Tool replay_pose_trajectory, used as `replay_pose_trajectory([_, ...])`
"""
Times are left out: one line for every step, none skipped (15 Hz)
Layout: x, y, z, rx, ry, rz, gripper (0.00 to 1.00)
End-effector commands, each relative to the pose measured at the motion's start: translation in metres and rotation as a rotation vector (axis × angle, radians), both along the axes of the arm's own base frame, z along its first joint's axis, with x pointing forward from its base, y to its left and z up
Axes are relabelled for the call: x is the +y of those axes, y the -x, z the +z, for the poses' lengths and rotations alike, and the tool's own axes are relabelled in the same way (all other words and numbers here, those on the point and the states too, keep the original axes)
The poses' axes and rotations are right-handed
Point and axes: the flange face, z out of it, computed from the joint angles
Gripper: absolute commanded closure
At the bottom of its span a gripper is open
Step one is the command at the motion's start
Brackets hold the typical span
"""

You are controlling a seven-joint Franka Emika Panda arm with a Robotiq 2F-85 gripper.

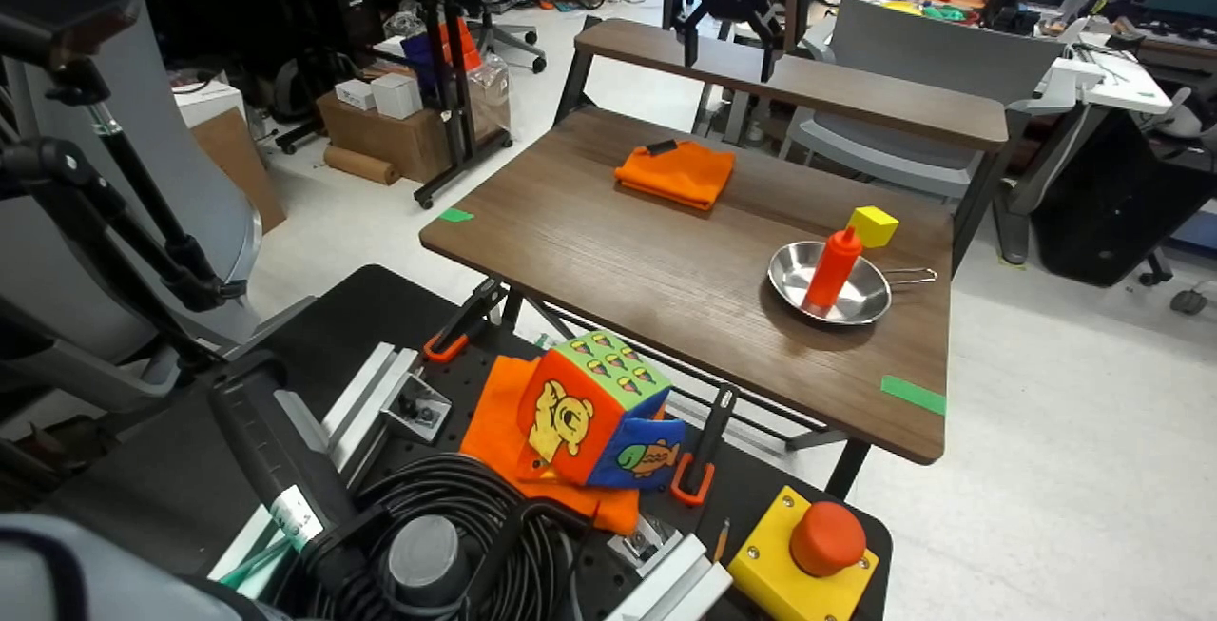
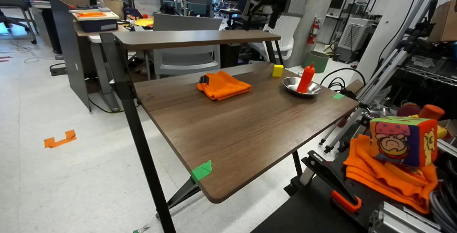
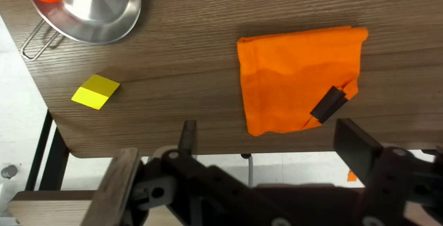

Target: Move the orange towel forward

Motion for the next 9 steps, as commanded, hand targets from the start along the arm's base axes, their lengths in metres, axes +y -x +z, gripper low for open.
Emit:
replay_pose_trajectory([0.018,-0.051,-0.041,0.058,0.051,-0.003,0.00])
replay_pose_trajectory([0.023,-0.061,-0.053,0.080,0.052,0.001,0.00])
replay_pose_trajectory([0.028,-0.068,-0.064,0.110,0.045,0.002,0.00])
replay_pose_trajectory([0.031,-0.076,-0.074,0.134,0.043,-0.002,0.00])
replay_pose_trajectory([0.034,-0.083,-0.085,0.159,0.037,-0.001,0.00])
replay_pose_trajectory([0.037,-0.089,-0.095,0.182,0.030,-0.004,0.00])
replay_pose_trajectory([0.038,-0.094,-0.105,0.202,0.032,-0.013,0.00])
replay_pose_trajectory([0.039,-0.099,-0.115,0.226,0.027,-0.022,0.00])
replay_pose_trajectory([0.038,-0.104,-0.124,0.248,0.030,-0.031,0.00])
